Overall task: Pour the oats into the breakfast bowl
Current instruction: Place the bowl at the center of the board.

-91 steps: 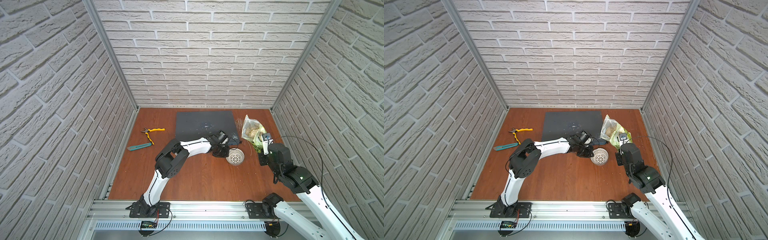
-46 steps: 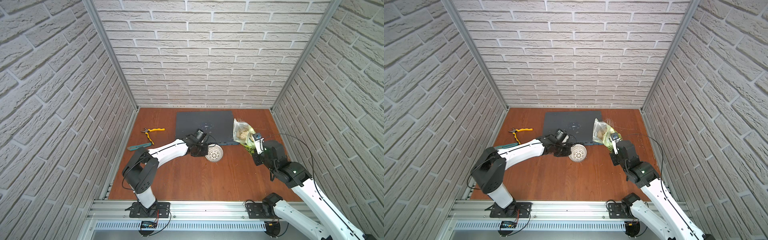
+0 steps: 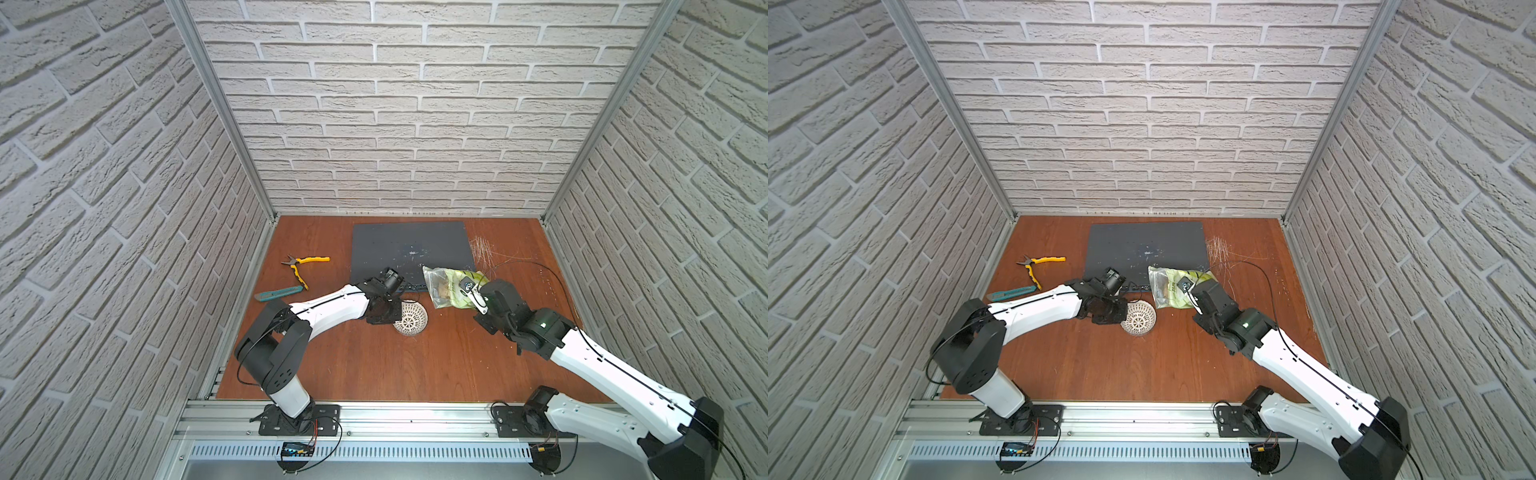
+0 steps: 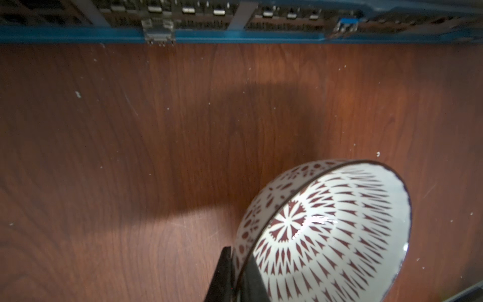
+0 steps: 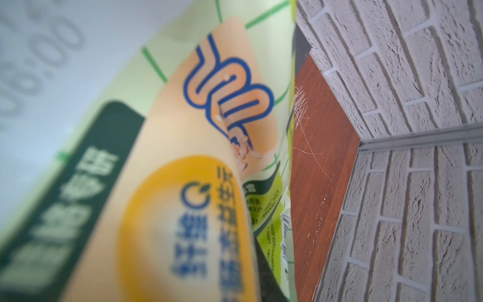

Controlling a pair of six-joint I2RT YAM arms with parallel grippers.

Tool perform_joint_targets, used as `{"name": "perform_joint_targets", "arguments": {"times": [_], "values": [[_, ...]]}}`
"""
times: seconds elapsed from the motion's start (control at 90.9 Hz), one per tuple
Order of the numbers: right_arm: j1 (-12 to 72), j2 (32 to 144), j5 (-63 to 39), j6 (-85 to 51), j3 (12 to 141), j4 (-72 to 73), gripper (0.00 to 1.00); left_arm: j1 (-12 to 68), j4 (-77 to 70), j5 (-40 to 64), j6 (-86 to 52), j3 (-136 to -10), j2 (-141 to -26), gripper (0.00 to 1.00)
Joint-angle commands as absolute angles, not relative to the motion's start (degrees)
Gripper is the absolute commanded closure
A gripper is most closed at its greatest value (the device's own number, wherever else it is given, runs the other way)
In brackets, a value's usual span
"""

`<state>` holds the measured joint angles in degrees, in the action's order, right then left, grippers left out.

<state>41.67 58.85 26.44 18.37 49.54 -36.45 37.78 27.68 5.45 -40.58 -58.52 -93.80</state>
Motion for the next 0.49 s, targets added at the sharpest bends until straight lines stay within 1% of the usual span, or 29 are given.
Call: {"name": "perform_joint_targets", "arguments": {"times": [0.0, 0.242, 0.33, 0.484], "values": [[42.3, 59.1, 29.4, 22.0, 56.4, -34.0, 0.97, 37.8, 24.5, 5.3, -40.8, -57.4, -93.6, 0.88], [42.4, 63.8, 26.9, 23.2, 63.5, -46.7, 0.96, 37.8, 23.1, 5.2, -41.3, -55.4, -91.1, 0.76], [42.5, 65.1, 28.7, 23.2, 65.5, -49.7, 0.96, 37.5, 22.8, 4.5, -41.7, -54.5, -88.9, 0.69], [44.5, 66.6, 35.8, 24.1, 66.2, -48.9, 0.97, 35.4, 20.0, 3.5, -43.7, -50.1, -81.1, 0.52]]}}
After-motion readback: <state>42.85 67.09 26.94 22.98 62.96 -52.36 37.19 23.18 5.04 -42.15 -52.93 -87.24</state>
